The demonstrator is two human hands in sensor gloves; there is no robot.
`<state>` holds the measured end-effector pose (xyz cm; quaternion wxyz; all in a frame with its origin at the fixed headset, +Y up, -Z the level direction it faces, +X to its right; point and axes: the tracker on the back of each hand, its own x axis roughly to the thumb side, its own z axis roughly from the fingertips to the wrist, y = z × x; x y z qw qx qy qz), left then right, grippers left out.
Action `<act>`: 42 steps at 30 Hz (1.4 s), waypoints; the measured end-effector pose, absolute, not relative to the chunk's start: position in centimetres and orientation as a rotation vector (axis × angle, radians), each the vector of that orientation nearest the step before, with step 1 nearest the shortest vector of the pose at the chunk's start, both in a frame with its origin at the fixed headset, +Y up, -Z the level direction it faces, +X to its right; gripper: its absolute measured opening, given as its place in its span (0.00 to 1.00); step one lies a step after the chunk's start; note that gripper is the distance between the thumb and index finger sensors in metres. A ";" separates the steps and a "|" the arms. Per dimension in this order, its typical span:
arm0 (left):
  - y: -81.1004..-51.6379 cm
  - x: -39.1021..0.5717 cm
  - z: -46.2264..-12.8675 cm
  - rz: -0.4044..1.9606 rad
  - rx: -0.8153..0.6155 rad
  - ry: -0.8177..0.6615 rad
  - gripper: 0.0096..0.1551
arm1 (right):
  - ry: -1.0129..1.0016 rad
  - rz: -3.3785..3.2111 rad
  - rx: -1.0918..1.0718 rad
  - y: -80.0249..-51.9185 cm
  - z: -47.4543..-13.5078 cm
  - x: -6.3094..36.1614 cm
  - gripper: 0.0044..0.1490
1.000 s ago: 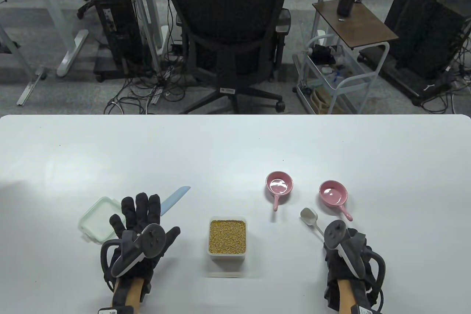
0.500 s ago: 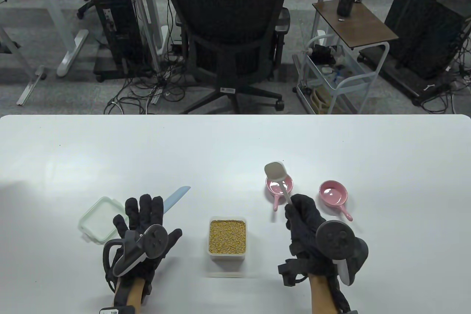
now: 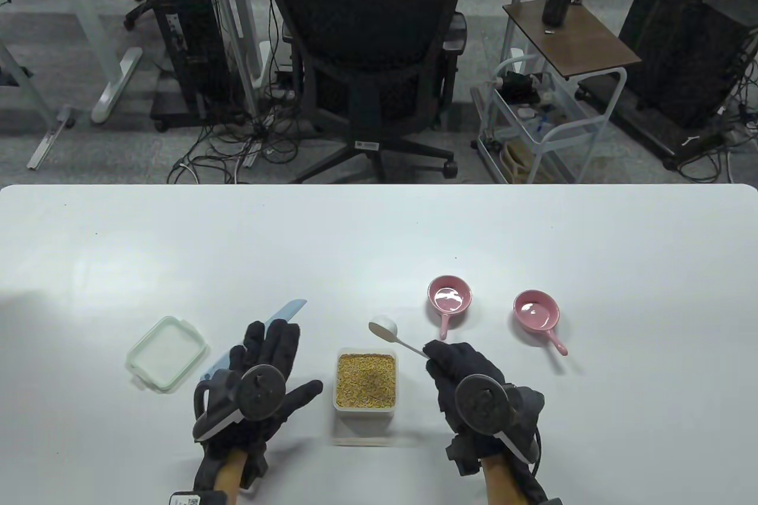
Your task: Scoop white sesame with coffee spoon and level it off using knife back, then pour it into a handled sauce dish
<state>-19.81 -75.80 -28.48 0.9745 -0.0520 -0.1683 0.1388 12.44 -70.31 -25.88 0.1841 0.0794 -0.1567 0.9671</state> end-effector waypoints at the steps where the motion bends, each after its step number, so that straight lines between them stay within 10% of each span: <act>1: -75.9 -19.3 -28.6 0.298 -0.113 -0.363 0.61 | -0.444 2.749 0.248 -70.2 -25.8 12.3 0.21; 18: -77.7 -16.9 -29.9 0.281 -0.275 -0.446 0.66 | -0.592 3.162 0.527 -70.2 -24.3 8.0 0.20; 42: -77.6 -16.8 -29.8 0.236 -0.304 -0.442 0.66 | -0.048 2.903 0.411 -70.8 -26.1 8.3 0.20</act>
